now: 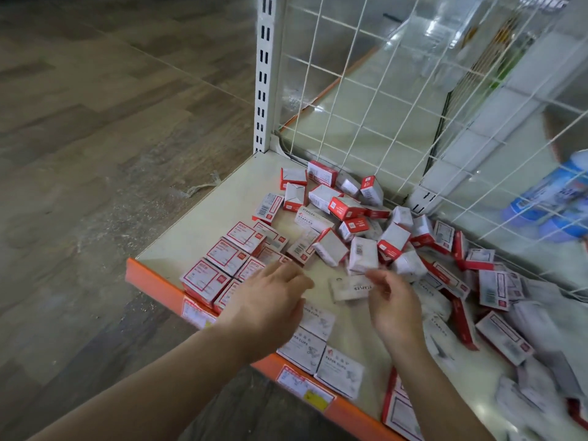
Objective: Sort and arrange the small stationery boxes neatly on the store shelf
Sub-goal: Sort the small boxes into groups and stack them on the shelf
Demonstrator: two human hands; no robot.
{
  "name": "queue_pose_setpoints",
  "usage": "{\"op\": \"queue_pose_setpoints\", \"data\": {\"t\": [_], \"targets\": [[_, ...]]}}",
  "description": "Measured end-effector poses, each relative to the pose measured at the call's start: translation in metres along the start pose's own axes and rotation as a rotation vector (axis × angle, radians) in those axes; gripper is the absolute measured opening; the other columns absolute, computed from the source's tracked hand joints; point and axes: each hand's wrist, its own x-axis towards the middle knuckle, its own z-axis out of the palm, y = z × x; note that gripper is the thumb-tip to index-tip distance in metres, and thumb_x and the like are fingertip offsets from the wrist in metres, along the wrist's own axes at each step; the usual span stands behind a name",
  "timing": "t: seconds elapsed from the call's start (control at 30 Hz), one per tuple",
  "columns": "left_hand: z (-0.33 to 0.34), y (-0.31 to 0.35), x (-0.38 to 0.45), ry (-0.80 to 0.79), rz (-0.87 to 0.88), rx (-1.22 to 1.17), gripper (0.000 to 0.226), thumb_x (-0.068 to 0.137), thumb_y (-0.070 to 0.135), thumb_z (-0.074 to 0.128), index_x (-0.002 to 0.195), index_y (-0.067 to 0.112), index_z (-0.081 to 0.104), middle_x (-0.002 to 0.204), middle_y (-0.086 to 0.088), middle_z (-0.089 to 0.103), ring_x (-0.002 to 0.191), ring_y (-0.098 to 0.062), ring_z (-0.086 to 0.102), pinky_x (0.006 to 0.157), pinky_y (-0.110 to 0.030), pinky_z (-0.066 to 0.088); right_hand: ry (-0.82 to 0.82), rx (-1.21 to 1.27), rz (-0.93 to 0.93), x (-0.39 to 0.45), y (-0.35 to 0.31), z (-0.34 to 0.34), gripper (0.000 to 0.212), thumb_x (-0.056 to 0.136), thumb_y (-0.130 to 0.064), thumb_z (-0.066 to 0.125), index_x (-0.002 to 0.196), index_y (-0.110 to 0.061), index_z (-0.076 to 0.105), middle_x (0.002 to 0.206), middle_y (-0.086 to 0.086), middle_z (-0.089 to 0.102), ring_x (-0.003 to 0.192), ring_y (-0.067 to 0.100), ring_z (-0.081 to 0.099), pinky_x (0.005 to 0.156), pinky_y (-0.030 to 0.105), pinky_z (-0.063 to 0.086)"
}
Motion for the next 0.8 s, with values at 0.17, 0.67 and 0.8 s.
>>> {"op": "queue_pose_setpoints", "data": {"t": [0.17, 0.67, 0.8], "targets": [[0.017, 0.026, 0.004, -0.223, 0.092, 0.077, 0.039, 0.097, 0.02, 0.041, 0.135, 0.025, 0.041, 0.135, 0.006, 0.042, 0.122, -0.013, 0.039, 0.103, -0.031, 0.038, -0.089, -0.073, -0.065, -0.009, 0.015, -0.008, 0.031, 0.089, -0.003, 0.05, 0.117, -0.011, 0.06, 0.118, 0.004, 0.059, 0.101, 0.01, 0.051, 0.079, 0.01, 0.036], [0.027, 0.032, 0.005, -0.308, -0.031, 0.083, 0.039, 0.094, 0.019, 0.046, 0.133, 0.025, 0.044, 0.128, 0.008, 0.044, 0.117, -0.012, 0.043, 0.1, -0.032, 0.042, -0.28, -0.34, -0.139, 0.004, 0.017, -0.011, 0.05, 0.084, -0.022, 0.061, 0.133, -0.02, 0.047, 0.125, 0.003, 0.05, 0.115, 0.019, 0.046, 0.091, 0.028, 0.038], [0.026, 0.032, 0.004, -0.302, -0.048, 0.044, 0.04, 0.094, 0.021, 0.044, 0.134, 0.025, 0.044, 0.132, 0.009, 0.042, 0.12, -0.011, 0.041, 0.1, -0.032, 0.042, -0.276, -0.392, -0.182, 0.006, 0.015, -0.013, 0.043, 0.088, -0.018, 0.058, 0.13, -0.016, 0.049, 0.127, 0.004, 0.048, 0.118, 0.018, 0.044, 0.094, 0.025, 0.033]]}}
